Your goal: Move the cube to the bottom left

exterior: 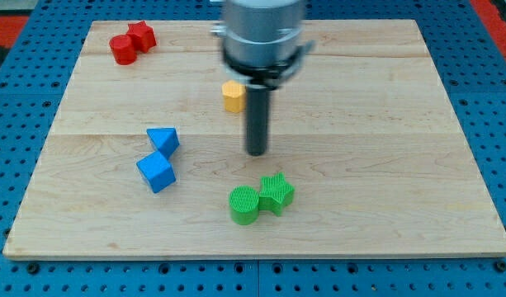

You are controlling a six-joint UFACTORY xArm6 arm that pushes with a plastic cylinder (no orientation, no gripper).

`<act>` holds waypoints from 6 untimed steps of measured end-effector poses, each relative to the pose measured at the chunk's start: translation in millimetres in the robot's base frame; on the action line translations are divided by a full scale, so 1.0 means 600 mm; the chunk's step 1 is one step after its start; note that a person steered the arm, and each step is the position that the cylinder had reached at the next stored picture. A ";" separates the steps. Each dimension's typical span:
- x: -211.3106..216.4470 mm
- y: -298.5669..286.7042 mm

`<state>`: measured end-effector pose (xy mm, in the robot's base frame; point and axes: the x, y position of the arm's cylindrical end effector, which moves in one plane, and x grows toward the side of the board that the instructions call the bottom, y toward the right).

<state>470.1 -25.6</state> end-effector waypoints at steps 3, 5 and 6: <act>0.068 -0.245; 0.125 -0.229; 0.110 -0.290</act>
